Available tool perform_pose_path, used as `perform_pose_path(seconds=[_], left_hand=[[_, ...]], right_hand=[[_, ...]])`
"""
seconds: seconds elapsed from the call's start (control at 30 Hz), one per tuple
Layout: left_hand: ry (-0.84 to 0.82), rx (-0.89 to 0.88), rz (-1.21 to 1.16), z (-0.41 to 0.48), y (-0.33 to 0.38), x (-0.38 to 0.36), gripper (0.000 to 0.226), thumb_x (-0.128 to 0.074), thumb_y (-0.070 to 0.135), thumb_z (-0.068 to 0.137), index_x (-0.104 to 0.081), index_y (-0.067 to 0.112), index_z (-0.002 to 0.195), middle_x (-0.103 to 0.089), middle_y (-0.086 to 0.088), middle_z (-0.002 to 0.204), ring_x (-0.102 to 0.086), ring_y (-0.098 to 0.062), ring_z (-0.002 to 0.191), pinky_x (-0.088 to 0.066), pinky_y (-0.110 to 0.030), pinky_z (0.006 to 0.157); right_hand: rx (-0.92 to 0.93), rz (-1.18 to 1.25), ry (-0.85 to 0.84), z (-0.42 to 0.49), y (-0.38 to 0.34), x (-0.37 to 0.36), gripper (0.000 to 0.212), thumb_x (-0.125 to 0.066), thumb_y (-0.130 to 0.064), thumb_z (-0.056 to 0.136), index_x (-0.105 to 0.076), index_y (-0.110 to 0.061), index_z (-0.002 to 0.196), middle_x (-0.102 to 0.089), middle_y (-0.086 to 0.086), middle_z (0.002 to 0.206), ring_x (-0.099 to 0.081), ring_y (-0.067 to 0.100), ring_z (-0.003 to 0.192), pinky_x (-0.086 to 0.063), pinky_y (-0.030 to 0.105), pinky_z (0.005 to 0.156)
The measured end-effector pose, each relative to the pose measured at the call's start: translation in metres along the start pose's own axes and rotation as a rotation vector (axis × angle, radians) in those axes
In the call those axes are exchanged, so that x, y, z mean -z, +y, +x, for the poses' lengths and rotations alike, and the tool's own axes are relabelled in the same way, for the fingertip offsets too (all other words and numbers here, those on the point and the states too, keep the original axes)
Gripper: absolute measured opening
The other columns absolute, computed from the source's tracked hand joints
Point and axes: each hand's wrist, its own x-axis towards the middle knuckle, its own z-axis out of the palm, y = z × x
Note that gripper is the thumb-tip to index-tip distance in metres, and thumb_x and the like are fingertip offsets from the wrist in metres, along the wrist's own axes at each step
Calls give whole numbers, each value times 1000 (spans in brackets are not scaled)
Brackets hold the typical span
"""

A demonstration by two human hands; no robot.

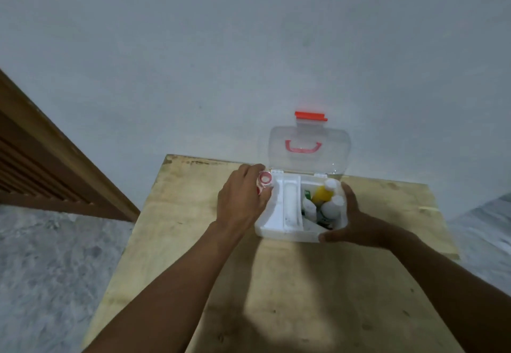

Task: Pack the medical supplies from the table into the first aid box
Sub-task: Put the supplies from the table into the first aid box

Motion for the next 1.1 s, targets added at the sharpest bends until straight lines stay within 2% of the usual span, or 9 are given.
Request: perform_pose_path(seconds=[0.13,0.27,0.33,0.53,0.6,0.7,0.8,0.97,1.1], left_hand=[[-96,113,168,7,28,-24,30,-58,32,90,-60,21,118,-61,0,113,-57,-22,103,-46,-34,71],[-108,216,258,10,34,-38,27,-55,29,91,-64,18,113,-64,-2,109,-58,-24,100,-43,-33,67],[-111,230,261,11,35,-41,26,-56,30,90,-66,19,111,-65,-2,107,-58,-24,99,-41,-32,65],[-56,242,215,7,34,-45,42,-62,37,88,-57,19,126,-65,-5,110,-54,-27,101,-40,-33,66],[-40,251,182,5,32,-44,56,-68,40,84,-52,19,134,-65,-6,116,-53,-28,107,-42,-35,72],[-18,272,58,2,33,-42,76,-79,44,74,-47,18,138,-60,-7,124,-56,-25,106,-45,-33,82],[5,261,-111,-6,35,-37,92,-87,41,64,-41,18,141,-50,-7,126,-57,-15,91,-47,-27,79],[-8,234,-147,-23,25,-36,113,-91,49,50,-34,25,143,-57,-1,119,-63,-20,95,-52,-47,89],[-56,223,-252,-31,17,-37,116,-92,47,49,-28,29,144,-55,1,119,-61,-12,86,-55,-42,83]], right_hand=[[58,35,-25,1,7,3,147,-92,-30,61,30,-35,143,12,-21,148,-12,5,137,-25,16,104],[182,82,-21,2,11,5,129,-91,-19,64,18,-56,122,8,-20,145,-13,2,138,-24,-5,92],[237,85,16,3,14,4,125,-92,-18,63,10,-59,122,-1,-13,147,-20,8,139,-22,-10,91],[290,121,6,6,21,3,129,-93,-30,60,13,-73,121,-12,-10,153,-30,4,139,-28,0,102],[286,127,1,7,21,4,128,-93,-33,59,11,-69,125,-14,-10,152,-31,2,139,-32,8,106],[277,140,-17,7,20,5,126,-93,-28,61,8,-62,129,-16,-10,150,-31,-7,135,-30,0,99],[284,171,-43,8,24,4,128,-93,-23,62,7,-44,140,-18,-13,149,-27,-20,130,-31,-2,97],[263,159,-31,7,21,1,133,-93,-31,57,7,-37,145,-11,-12,151,-26,3,141,-33,24,111],[275,137,-21,10,22,1,126,-93,-22,61,7,-56,130,-8,-14,149,-25,0,136,-29,-1,100]])
